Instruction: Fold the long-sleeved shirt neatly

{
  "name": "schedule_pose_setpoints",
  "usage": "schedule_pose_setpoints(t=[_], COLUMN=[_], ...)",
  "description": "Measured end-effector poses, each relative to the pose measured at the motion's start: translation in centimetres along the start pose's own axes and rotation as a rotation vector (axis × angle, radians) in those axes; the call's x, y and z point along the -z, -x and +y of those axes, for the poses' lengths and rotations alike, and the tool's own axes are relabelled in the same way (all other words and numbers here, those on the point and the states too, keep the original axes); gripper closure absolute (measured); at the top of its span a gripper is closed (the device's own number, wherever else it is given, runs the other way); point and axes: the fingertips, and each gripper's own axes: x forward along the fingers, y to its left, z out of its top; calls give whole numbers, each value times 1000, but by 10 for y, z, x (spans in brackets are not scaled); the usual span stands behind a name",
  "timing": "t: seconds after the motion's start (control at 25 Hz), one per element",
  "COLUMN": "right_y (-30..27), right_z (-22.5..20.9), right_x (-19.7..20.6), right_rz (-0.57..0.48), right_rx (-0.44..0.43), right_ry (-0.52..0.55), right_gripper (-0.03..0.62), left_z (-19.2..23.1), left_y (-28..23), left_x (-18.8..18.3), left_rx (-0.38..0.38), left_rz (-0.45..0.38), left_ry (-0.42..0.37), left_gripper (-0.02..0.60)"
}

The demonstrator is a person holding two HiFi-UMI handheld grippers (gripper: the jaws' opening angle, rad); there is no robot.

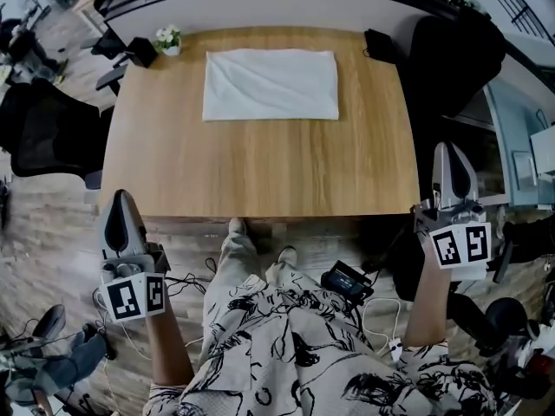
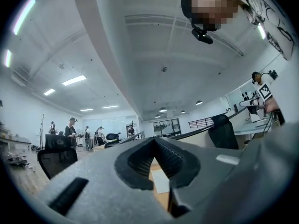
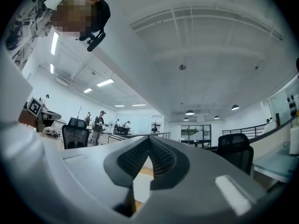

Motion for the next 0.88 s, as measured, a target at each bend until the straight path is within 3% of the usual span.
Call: schedule_pose_setpoints(t=[0.2, 0.48, 0.64, 0.88], right_y=[15, 41, 53, 95], right_z=[16, 44, 40, 10], right_x=[-1, -22, -67, -144], right_rz=[25, 27, 17, 57], right_rx=[40, 106, 112, 193], right_ry=[-1, 17, 49, 229], right_gripper=[586, 586, 586, 586], left_z=[17, 39, 64, 88], left_y=[-1, -3, 2, 13], left_x=[4, -9, -8, -8], left_rx=[4, 84, 88, 75], left_rz=[5, -19, -23, -31], left_ry=[38, 45, 38, 46], left_gripper=[575, 575, 575, 575])
